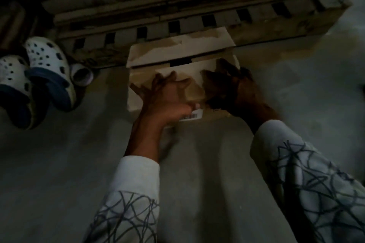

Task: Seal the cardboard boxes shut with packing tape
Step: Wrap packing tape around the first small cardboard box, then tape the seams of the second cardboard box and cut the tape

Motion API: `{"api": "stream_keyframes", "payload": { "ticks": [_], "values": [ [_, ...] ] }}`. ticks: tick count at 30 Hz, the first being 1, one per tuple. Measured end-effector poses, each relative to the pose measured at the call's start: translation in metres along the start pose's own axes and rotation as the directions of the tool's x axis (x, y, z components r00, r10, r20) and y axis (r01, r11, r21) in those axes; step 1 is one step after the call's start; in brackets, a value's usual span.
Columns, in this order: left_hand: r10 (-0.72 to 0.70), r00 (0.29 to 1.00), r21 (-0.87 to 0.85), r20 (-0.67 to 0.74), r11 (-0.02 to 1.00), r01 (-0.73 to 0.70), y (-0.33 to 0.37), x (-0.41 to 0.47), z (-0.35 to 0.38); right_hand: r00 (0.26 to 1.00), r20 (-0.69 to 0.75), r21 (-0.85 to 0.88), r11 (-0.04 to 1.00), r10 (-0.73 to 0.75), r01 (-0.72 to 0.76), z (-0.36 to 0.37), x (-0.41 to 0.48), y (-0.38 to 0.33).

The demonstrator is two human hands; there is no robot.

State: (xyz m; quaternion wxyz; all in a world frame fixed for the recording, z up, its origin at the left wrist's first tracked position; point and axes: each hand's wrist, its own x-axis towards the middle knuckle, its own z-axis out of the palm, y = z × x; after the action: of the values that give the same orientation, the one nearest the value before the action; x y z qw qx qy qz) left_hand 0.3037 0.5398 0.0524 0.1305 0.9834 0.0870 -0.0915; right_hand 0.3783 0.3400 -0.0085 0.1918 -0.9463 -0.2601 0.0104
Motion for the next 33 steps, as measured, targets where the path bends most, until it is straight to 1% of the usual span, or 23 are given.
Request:
{"api": "stream_keyframes", "payload": {
  "ticks": [2,5,8,10,11,12,14,15,16,17,18,19,20,21,22,24,26,29,31,33],
  "values": [
    [-0.003,0.997,0.067,-0.082,0.998,0.009,-0.013,0.008,0.009,1.0,0.013,-0.041,0.999,-0.007,0.008,0.014,0.019,-0.016],
    [-0.035,0.973,0.015,-0.229,0.999,0.039,-0.032,0.015,0.031,0.997,0.075,-0.113,0.993,0.033,-0.025,0.029,0.046,-0.025],
    [-0.058,0.961,0.05,-0.272,0.996,0.075,-0.032,0.021,0.045,0.985,0.079,-0.105,0.984,0.151,-0.143,0.027,0.052,-0.036],
    [-0.096,0.955,0.068,-0.281,0.991,0.119,-0.026,0.024,0.047,0.973,0.021,-0.188,0.957,0.231,-0.223,0.018,0.042,-0.057],
    [-0.111,0.944,0.063,-0.31,0.989,0.137,-0.022,0.022,0.048,0.971,-0.031,-0.215,0.947,0.235,-0.237,0.015,0.032,-0.069],
    [-0.117,0.922,0.044,-0.369,0.989,0.143,-0.016,0.018,0.052,0.969,-0.081,-0.198,0.949,0.233,-0.244,0.014,0.019,-0.076],
    [-0.115,0.833,-0.052,-0.541,0.993,0.104,0.005,0.005,0.063,0.966,-0.141,-0.118,0.965,0.218,-0.235,0.012,-0.016,-0.073],
    [-0.095,0.798,-0.091,-0.595,0.995,0.05,0.022,-0.003,0.073,0.965,-0.146,-0.107,0.966,0.219,-0.236,0.008,-0.038,-0.063],
    [-0.05,0.789,-0.119,-0.612,0.992,-0.03,0.04,-0.012,0.085,0.962,-0.152,-0.118,0.962,0.228,-0.247,0.003,-0.061,-0.05],
    [0.013,0.807,-0.158,-0.59,0.979,-0.131,0.061,-0.022,0.099,0.956,-0.146,-0.135,0.952,0.256,-0.276,-0.003,-0.085,-0.034],
    [0.075,0.838,-0.227,-0.541,0.946,-0.232,0.081,-0.032,0.115,0.941,-0.126,-0.141,0.933,0.314,-0.33,-0.007,-0.109,-0.016],
    [0.134,0.868,-0.308,-0.479,0.9,-0.309,0.102,-0.044,0.134,0.914,-0.105,-0.119,0.907,0.392,-0.403,-0.013,-0.136,0.0],
    [0.172,0.893,-0.388,-0.417,0.854,-0.346,0.125,-0.057,0.153,0.874,-0.084,-0.07,0.872,0.478,-0.484,-0.019,-0.165,0.017],
    [0.193,0.915,-0.463,-0.354,0.814,-0.351,0.149,-0.072,0.17,0.828,-0.072,-0.005,0.83,0.556,-0.558,-0.025,-0.195,0.031],
    [0.201,0.939,-0.537,-0.279,0.778,-0.325,0.171,-0.087,0.183,0.792,-0.07,0.051,0.795,0.606,-0.604,-0.03,-0.224,0.042],
    [0.227,0.97,-0.68,-0.084,0.699,-0.223,0.215,-0.122,0.199,0.703,-0.073,0.121,0.706,0.707,-0.698,-0.038,-0.283,0.06],
    [0.295,0.952,-0.76,0.085,0.637,-0.129,0.25,-0.154,0.208,0.592,-0.066,0.218,0.591,0.803,-0.777,-0.046,-0.331,0.073],
    [0.411,0.888,-0.815,0.206,0.575,-0.077,0.283,-0.191,0.216,0.422,-0.046,0.377,0.407,0.906,-0.832,-0.053,-0.387,0.088],
    [0.465,0.849,-0.806,0.253,0.586,-0.08,0.3,-0.205,0.221,0.318,-0.045,0.464,0.302,0.947,-0.833,-0.056,-0.415,0.099],
    [0.512,0.807,-0.788,0.293,0.608,-0.1,0.314,-0.216,0.225,0.228,-0.068,0.489,0.232,0.971,-0.841,-0.06,-0.44,0.113]
  ]
}}
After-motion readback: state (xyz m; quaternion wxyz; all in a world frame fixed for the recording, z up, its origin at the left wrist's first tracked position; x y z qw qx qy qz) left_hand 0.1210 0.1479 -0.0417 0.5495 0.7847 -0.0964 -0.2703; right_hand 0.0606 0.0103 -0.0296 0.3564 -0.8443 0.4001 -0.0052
